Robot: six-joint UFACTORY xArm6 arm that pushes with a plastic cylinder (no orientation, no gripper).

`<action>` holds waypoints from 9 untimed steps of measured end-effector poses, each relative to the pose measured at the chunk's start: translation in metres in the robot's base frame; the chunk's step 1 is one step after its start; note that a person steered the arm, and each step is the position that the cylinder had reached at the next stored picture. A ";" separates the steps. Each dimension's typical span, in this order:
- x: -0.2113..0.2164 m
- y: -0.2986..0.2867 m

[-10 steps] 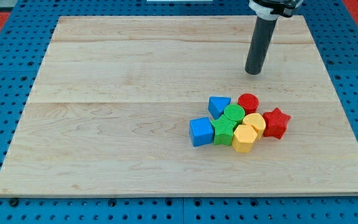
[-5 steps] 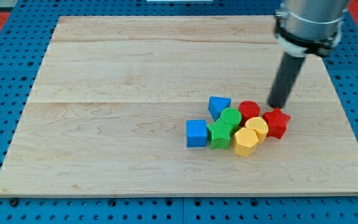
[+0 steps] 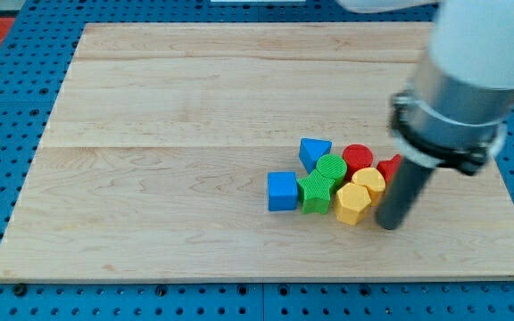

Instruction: Slightly push the yellow blocks to the right of the green blocks

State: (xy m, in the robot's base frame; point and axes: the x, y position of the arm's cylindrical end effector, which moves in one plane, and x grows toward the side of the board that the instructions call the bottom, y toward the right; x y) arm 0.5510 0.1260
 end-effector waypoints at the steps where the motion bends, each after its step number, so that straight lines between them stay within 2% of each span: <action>1: -0.011 -0.002; 2: 0.010 0.015; 3: 0.010 0.044; 4: -0.003 0.044; 5: -0.035 0.017; 6: -0.044 -0.017; 7: -0.016 0.014; 8: 0.020 0.009; 9: 0.023 -0.034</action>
